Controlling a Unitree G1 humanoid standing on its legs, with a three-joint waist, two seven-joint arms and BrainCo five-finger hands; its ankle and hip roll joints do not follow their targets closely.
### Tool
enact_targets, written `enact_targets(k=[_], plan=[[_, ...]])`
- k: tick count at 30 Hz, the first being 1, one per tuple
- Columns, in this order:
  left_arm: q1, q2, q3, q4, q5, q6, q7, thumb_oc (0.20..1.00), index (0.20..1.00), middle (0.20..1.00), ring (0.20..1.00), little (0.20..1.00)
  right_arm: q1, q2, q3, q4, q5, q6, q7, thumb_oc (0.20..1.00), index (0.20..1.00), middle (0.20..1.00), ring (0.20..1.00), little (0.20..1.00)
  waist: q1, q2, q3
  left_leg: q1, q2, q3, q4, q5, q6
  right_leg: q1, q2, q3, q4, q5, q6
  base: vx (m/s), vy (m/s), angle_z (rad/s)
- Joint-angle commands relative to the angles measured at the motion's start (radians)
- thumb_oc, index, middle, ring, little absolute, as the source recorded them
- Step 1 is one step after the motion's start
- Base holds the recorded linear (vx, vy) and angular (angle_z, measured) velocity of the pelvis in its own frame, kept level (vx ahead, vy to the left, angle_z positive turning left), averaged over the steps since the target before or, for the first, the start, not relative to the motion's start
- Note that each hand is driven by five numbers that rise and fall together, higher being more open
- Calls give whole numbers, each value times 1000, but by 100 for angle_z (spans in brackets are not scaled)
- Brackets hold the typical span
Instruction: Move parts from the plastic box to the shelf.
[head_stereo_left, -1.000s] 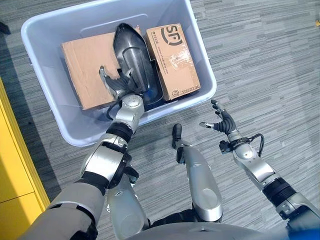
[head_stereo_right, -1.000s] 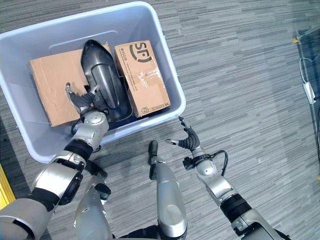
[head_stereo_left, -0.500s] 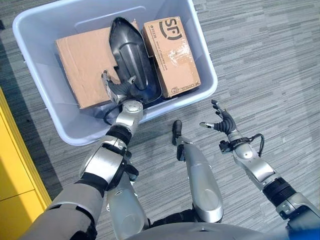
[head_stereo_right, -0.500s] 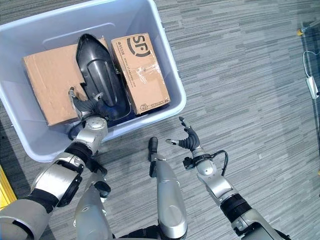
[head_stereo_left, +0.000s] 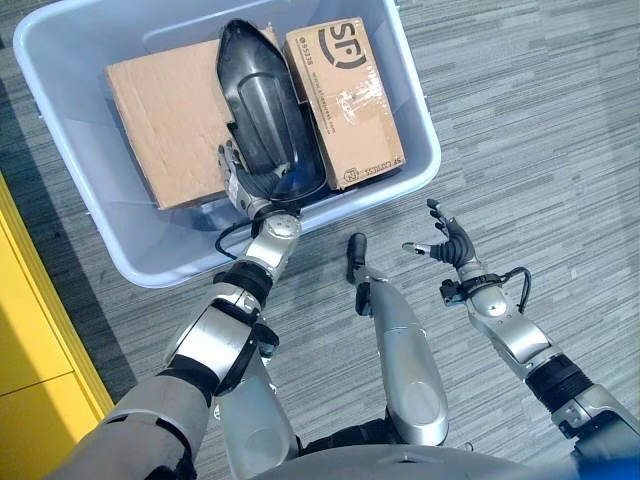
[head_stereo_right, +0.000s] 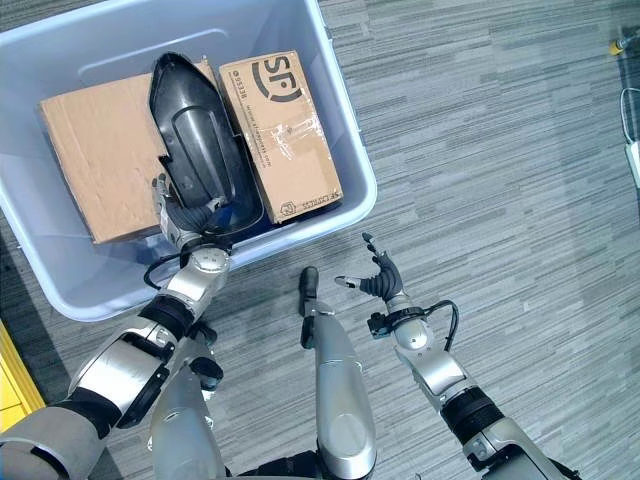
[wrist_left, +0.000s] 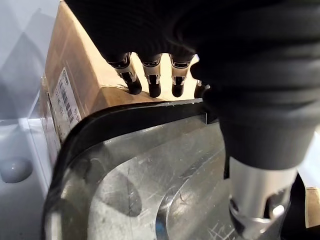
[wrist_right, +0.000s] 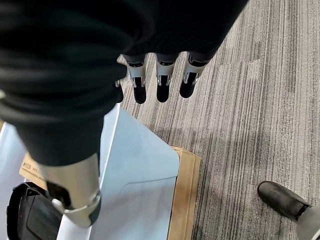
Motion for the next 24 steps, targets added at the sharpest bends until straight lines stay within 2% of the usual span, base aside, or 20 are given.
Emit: enact_targets(k=[1, 8, 14, 16, 18, 19, 24], plan=[[15, -52, -13, 45, -1, 6, -81, 1000, 1000, 1000, 1000, 1000, -15, -9, -4, -56, 6, -18, -4, 1000, 1000, 1000, 1000, 1000, -30, -50, -9, -38, 104, -75, 197, -104, -151, 49, 42, -73, -150, 56, 36, 13, -24, -3], [-65, -2, -8, 62, 1, 42, -102, 1000, 1000, 1000, 1000, 1000, -24, -15, 4, -56, 7, -14, -3, 1000, 1000, 1000, 1000, 1000, -41, -50, -9, -51, 111, -73, 210, -105, -153, 28, 45, -65, -133, 50, 30, 6, -9, 0], [-87, 8, 7, 86, -19, 62, -91, 1000, 1000, 1000, 1000, 1000, -28, -13, 8, -51, 8, -25, -12, 1000, 1000, 1000, 1000, 1000, -44, -49, -9, -58, 114, -75, 214, -105, -154, 23, 46, -64, -131, 48, 27, 11, -24, -2], [-94, 12, 25, 110, -74, 76, -99, 787, 787, 787, 787, 787, -34, -13, 8, -51, 15, -28, -16, 1000, 1000, 1000, 1000, 1000, -44, -52, -9, -59, 116, -76, 211, -106, -155, 20, 46, -66, -134, 53, 27, 21, -58, 1], [-99, 14, 33, 126, -79, 98, -94, 297, 297, 297, 297, 297, -39, -12, 8, -49, 17, -29, -14, 1000, 1000, 1000, 1000, 1000, -46, -53, -9, -59, 116, -77, 209, -104, -157, 20, 47, -65, -136, 55, 28, 15, -43, 1], [-109, 23, 42, 154, -97, 117, -88, 200, 200, 200, 200, 200, -45, -8, 9, -56, 19, -22, -19, 1000, 1000, 1000, 1000, 1000, -48, -57, -9, -63, 117, -78, 211, -106, -158, 14, 47, -63, -136, 56, 29, 13, -53, 0], [-132, 57, 78, 234, -129, 151, -69, 200, 200, 200, 200, 200, -47, -11, 9, -66, 46, -9, -25, 1000, 1000, 1000, 1000, 1000, -55, -65, -9, -83, 120, -83, 221, -108, -163, -6, 48, -57, -133, 61, 28, 16, -55, -1]])
